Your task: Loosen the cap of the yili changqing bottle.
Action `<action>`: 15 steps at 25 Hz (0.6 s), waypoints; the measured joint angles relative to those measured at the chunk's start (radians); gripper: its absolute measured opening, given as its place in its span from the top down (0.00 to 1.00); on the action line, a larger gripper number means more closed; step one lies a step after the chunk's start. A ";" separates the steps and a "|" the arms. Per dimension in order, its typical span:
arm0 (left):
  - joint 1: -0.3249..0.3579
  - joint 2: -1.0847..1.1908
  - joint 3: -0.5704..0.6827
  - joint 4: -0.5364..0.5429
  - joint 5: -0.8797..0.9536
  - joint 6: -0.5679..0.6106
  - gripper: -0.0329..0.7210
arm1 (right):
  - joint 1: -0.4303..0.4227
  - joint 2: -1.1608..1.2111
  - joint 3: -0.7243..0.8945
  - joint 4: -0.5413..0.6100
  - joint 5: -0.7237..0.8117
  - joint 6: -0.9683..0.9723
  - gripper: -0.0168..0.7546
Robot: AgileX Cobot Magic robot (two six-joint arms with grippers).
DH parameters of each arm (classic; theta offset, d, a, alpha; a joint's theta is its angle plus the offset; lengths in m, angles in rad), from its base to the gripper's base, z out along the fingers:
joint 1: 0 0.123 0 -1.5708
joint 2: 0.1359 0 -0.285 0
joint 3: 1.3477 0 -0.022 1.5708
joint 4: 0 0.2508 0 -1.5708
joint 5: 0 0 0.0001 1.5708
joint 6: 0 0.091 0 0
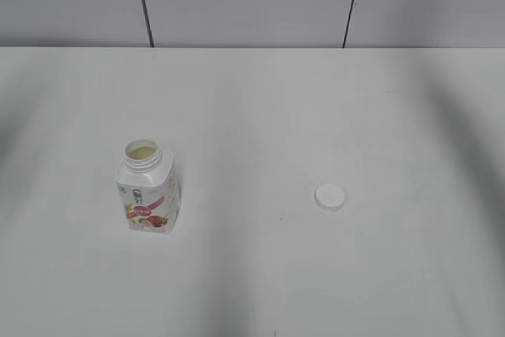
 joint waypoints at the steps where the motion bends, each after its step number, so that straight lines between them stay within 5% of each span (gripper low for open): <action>1: 0.000 0.000 0.000 0.000 0.015 0.000 0.28 | -0.022 -0.027 0.026 0.009 0.000 -0.009 0.22; 15: 0.000 -0.225 0.187 -0.122 0.066 0.000 0.28 | -0.095 -0.529 0.581 0.005 -0.010 -0.026 0.22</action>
